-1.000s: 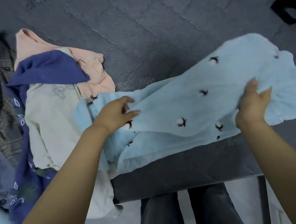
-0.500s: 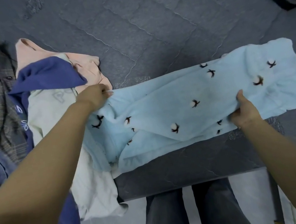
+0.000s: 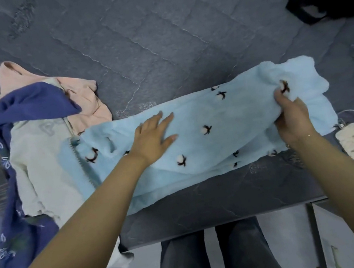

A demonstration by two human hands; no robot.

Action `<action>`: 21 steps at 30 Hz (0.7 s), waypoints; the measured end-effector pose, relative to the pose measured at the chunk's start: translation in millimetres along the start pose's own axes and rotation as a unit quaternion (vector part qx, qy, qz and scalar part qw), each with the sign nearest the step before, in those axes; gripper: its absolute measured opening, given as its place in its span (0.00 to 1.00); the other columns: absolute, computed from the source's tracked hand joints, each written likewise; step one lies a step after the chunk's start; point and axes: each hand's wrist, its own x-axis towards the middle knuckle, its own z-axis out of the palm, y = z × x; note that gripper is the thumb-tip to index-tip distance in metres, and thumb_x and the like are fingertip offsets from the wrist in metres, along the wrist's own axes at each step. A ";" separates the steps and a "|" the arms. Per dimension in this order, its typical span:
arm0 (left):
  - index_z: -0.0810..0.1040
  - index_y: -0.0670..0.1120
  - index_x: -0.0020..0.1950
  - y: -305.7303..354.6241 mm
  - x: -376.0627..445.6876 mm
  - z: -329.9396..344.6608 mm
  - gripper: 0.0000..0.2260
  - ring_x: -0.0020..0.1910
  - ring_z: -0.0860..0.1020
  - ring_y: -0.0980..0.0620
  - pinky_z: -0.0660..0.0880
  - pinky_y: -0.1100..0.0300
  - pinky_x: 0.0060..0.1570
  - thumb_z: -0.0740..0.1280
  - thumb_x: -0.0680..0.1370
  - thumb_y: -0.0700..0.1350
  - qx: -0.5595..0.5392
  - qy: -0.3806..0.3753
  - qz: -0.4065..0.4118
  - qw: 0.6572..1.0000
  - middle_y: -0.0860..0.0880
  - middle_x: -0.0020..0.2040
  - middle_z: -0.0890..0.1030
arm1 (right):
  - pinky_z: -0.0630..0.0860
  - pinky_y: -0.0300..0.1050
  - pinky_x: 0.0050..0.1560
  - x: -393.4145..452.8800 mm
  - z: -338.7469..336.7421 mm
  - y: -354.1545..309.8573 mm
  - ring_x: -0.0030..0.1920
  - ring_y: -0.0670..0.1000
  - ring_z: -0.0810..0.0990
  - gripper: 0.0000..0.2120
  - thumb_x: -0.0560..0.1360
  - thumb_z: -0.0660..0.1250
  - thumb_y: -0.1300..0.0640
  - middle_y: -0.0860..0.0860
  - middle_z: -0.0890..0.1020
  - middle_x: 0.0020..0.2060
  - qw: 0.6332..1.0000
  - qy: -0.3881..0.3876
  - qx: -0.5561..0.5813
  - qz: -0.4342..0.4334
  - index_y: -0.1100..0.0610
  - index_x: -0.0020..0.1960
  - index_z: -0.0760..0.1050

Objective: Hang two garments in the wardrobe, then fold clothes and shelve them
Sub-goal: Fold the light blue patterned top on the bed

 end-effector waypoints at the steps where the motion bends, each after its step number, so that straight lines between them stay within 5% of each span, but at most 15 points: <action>1: 0.50 0.59 0.79 2.3 2.0 5.1 0.27 0.79 0.47 0.50 0.44 0.46 0.75 0.54 0.82 0.60 0.012 0.009 -0.004 1.000 0.50 0.80 0.48 | 0.79 0.45 0.56 1.7 -1.6 -6.7 0.59 0.50 0.81 0.15 0.77 0.69 0.54 0.50 0.83 0.58 0.999 0.003 0.003 -0.037 0.55 0.63 0.76; 5: 0.47 0.60 0.79 13.1 8.9 20.3 0.26 0.79 0.40 0.50 0.35 0.43 0.74 0.49 0.82 0.61 0.062 0.058 -0.016 0.996 0.51 0.80 0.41 | 0.80 0.44 0.52 9.6 -19.2 -14.1 0.55 0.50 0.82 0.10 0.76 0.71 0.54 0.49 0.84 0.53 0.990 0.093 0.023 -0.104 0.52 0.56 0.79; 8: 0.44 0.60 0.79 19.8 12.9 26.8 0.25 0.78 0.39 0.50 0.35 0.42 0.74 0.47 0.82 0.60 0.100 0.026 -0.034 0.994 0.50 0.80 0.40 | 0.78 0.49 0.59 24.1 -38.0 8.1 0.59 0.54 0.79 0.13 0.77 0.68 0.56 0.53 0.81 0.58 0.983 0.182 -0.017 0.022 0.57 0.61 0.75; 11: 0.45 0.59 0.79 24.7 12.7 30.2 0.25 0.79 0.41 0.51 0.36 0.43 0.74 0.49 0.83 0.58 0.075 0.029 -0.064 0.995 0.50 0.80 0.41 | 0.76 0.55 0.62 28.7 -43.3 18.7 0.63 0.56 0.77 0.21 0.76 0.70 0.59 0.54 0.78 0.62 0.980 0.158 0.021 0.117 0.58 0.67 0.72; 13: 0.52 0.57 0.79 34.8 2.8 31.9 0.26 0.79 0.44 0.49 0.39 0.44 0.74 0.56 0.82 0.56 0.025 0.086 -0.099 0.991 0.49 0.80 0.45 | 0.76 0.56 0.62 32.5 -41.2 14.0 0.63 0.55 0.76 0.26 0.73 0.74 0.55 0.51 0.78 0.63 0.984 0.134 0.028 0.114 0.54 0.68 0.72; 15: 0.61 0.50 0.78 51.8 -13.8 36.4 0.30 0.78 0.52 0.45 0.48 0.46 0.74 0.67 0.78 0.51 -0.082 0.230 -0.181 0.953 0.44 0.79 0.54 | 0.73 0.56 0.65 37.9 -39.6 8.3 0.64 0.53 0.74 0.26 0.72 0.74 0.50 0.48 0.76 0.64 0.988 0.096 0.037 0.119 0.50 0.69 0.73; 17: 0.66 0.44 0.74 68.7 -26.6 43.4 0.33 0.73 0.63 0.42 0.60 0.47 0.71 0.75 0.72 0.48 -0.239 0.366 -0.347 0.829 0.40 0.74 0.64 | 0.72 0.56 0.66 40.7 -39.6 3.5 0.65 0.52 0.73 0.27 0.72 0.74 0.47 0.47 0.75 0.66 0.987 0.087 0.029 0.134 0.49 0.68 0.73; 19: 0.68 0.44 0.72 79.2 -27.8 40.7 0.34 0.67 0.71 0.45 0.69 0.48 0.67 0.77 0.70 0.49 -0.508 0.373 -0.503 0.591 0.44 0.69 0.72 | 0.72 0.56 0.66 43.1 -42.4 -1.4 0.64 0.52 0.73 0.26 0.72 0.74 0.45 0.46 0.75 0.64 0.985 0.110 -0.003 0.134 0.50 0.67 0.73; 20: 0.71 0.45 0.70 82.9 -24.5 37.9 0.31 0.63 0.75 0.47 0.73 0.49 0.64 0.77 0.70 0.50 -0.647 0.333 -0.504 0.466 0.47 0.66 0.75 | 0.73 0.55 0.65 44.8 -45.0 -3.8 0.63 0.51 0.74 0.25 0.71 0.74 0.45 0.46 0.76 0.62 0.985 0.119 -0.019 0.124 0.50 0.65 0.74; 21: 0.73 0.46 0.67 85.4 -20.3 34.5 0.27 0.60 0.77 0.48 0.76 0.50 0.60 0.77 0.71 0.49 -0.728 0.294 -0.482 0.389 0.49 0.63 0.77 | 0.75 0.54 0.63 45.8 -47.4 -6.6 0.61 0.51 0.75 0.23 0.71 0.75 0.46 0.47 0.78 0.60 0.985 0.124 -0.033 0.111 0.51 0.63 0.75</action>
